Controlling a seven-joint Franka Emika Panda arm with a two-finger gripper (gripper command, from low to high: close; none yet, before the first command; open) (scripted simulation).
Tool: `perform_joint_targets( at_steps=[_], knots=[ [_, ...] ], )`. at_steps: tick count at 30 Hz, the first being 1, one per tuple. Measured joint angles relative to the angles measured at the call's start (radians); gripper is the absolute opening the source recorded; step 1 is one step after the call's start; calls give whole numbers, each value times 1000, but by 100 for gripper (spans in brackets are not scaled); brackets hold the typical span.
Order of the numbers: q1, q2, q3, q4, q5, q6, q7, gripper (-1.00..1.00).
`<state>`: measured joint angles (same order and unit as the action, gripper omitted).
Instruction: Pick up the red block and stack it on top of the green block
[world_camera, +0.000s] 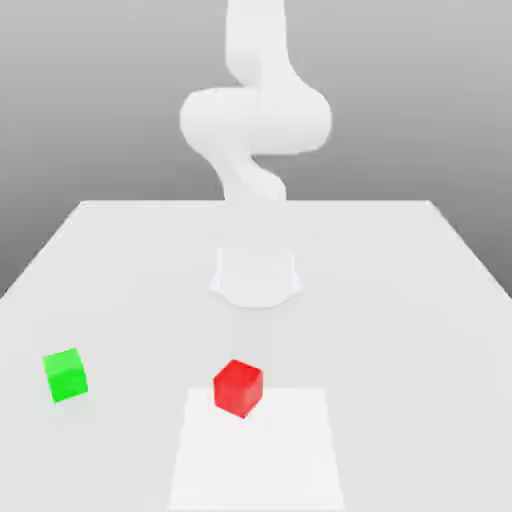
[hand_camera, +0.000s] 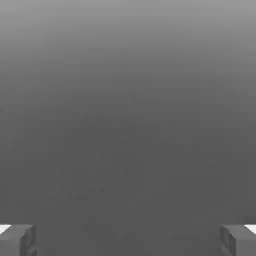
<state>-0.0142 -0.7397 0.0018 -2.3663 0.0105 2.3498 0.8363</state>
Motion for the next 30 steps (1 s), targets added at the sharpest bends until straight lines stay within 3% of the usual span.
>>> perform_joint_targets(
  at_steps=[16,23,24,30],
  knots=[
    [-110,515,65,-520,27,409,343,0],
    [-106,870,33,-545,-46,693,447,0],
    [-94,902,21,-541,-51,720,452,-100],
    [-90,918,15,-539,-57,736,457,-100]
  ],
)
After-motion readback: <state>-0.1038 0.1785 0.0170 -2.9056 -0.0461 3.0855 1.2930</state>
